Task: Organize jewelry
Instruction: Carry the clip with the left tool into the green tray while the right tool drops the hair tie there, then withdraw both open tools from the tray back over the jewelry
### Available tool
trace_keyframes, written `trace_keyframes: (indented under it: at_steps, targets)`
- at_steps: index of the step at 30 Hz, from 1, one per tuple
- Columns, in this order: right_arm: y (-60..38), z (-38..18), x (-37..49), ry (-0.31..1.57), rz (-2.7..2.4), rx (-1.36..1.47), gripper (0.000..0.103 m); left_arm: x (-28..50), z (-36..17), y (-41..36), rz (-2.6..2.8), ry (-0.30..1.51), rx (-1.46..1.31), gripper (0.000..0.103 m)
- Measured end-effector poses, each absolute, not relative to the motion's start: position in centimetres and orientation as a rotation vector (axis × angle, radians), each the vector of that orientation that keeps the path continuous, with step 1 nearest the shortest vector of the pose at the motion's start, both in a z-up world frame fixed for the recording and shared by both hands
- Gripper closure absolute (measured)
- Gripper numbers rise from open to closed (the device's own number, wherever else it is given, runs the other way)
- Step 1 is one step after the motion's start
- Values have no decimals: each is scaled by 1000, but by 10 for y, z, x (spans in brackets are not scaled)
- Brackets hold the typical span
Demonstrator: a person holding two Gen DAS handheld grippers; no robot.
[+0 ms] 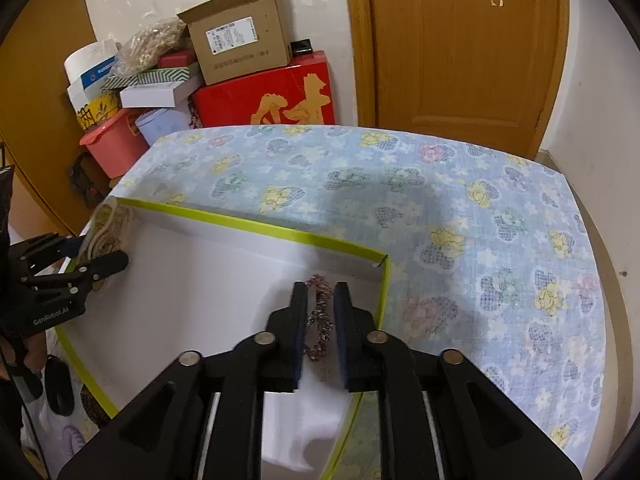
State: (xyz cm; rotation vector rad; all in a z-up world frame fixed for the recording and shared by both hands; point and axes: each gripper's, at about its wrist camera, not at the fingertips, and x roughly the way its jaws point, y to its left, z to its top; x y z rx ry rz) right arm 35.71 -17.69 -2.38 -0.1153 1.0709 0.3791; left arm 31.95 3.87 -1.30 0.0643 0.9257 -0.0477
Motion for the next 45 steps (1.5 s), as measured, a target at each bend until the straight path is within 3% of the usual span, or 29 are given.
trace_keyframes:
  at_steps: [7,30,45]
  targets:
    - [-177,-7,340,1034,370,-131,74,302,5,41,-66,876,52,48]
    - [-216,52,120,955,366,-58,74,100,35,33,-79,776,-97,48]
    - [-219,49,52,984,388,-31,74,28,29,24,-25,784,-118,48]
